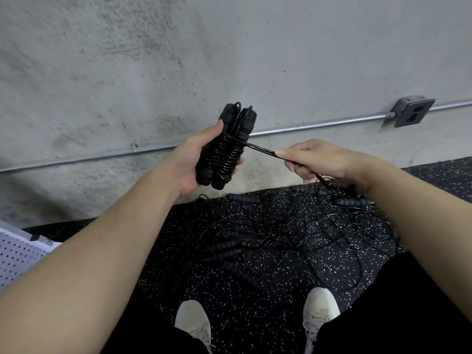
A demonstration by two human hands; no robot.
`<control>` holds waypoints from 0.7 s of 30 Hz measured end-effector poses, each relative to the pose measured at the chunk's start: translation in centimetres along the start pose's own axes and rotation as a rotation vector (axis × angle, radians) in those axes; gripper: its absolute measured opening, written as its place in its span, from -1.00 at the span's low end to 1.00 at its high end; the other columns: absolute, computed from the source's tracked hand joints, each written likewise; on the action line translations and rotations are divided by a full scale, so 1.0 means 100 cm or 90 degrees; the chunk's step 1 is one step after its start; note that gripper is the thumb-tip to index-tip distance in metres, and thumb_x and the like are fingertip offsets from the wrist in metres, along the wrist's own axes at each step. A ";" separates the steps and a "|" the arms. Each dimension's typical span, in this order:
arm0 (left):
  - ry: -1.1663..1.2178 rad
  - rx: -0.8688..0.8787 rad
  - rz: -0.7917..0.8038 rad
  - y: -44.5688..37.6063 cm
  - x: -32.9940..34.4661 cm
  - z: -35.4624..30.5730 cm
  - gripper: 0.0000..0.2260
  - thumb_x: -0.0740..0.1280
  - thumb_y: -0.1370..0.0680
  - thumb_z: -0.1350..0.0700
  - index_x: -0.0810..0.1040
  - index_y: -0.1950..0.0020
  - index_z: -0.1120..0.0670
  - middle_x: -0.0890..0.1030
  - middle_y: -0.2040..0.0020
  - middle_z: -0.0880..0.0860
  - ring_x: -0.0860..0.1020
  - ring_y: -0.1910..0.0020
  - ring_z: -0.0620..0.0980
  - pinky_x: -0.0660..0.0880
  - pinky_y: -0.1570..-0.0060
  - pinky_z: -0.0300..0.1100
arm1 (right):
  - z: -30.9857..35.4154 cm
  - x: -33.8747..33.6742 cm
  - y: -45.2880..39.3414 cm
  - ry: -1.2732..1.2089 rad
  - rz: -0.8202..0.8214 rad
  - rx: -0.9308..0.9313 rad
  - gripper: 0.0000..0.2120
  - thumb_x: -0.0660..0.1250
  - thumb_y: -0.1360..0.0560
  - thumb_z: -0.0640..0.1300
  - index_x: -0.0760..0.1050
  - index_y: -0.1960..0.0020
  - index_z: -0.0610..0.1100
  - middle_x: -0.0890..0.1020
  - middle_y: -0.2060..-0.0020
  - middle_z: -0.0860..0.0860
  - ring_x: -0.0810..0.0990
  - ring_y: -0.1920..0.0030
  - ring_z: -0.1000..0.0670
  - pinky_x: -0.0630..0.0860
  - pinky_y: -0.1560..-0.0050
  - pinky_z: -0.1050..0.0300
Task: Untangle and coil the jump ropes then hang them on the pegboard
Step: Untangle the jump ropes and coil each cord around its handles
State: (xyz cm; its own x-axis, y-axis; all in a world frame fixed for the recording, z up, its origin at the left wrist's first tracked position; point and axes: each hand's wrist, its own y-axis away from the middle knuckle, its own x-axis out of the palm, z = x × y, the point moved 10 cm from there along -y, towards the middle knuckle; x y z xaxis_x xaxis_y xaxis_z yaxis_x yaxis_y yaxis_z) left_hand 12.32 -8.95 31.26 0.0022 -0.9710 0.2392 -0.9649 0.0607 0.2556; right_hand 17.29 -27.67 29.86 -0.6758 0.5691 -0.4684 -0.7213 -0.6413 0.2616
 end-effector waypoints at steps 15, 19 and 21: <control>-0.384 -0.023 0.129 0.004 0.027 0.018 -0.81 0.45 -0.52 -0.01 0.68 -0.13 -0.16 0.75 0.04 0.01 0.71 0.12 -0.02 0.65 0.09 -0.13 | -0.011 -0.026 -0.006 0.058 -0.200 0.069 -0.75 0.53 -0.41 0.08 0.62 0.24 -0.09 0.45 0.33 -0.02 0.39 0.30 0.04 0.38 0.44 0.28; -0.664 -0.006 0.139 -0.005 0.034 0.029 -0.75 0.53 -0.47 -0.14 0.56 -0.06 -0.38 0.67 -0.02 -0.20 0.61 0.01 -0.22 0.49 -0.21 -0.13 | -0.009 -0.015 -0.008 0.032 -0.192 0.074 -0.67 0.61 -0.33 0.09 0.67 0.15 -0.17 0.54 0.25 -0.04 0.42 0.27 0.07 0.40 0.35 0.24; -0.746 -0.028 0.127 -0.010 0.034 0.036 -0.56 0.52 -0.41 -0.25 0.41 -0.20 -0.31 0.65 -0.07 -0.12 0.61 0.01 -0.12 0.52 -0.17 -0.05 | -0.004 -0.012 -0.009 0.021 -0.196 0.062 -0.65 0.63 -0.29 0.10 0.68 0.16 -0.16 0.58 0.23 -0.04 0.46 0.22 0.05 0.43 0.31 0.20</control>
State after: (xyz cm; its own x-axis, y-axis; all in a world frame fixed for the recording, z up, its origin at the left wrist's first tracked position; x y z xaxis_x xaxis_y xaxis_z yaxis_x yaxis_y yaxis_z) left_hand 12.34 -13.11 28.49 -0.4106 -0.5625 -0.7177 -0.9111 0.2212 0.3479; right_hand 18.87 -27.99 29.86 -0.4192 0.7109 -0.5647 -0.9034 -0.3885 0.1815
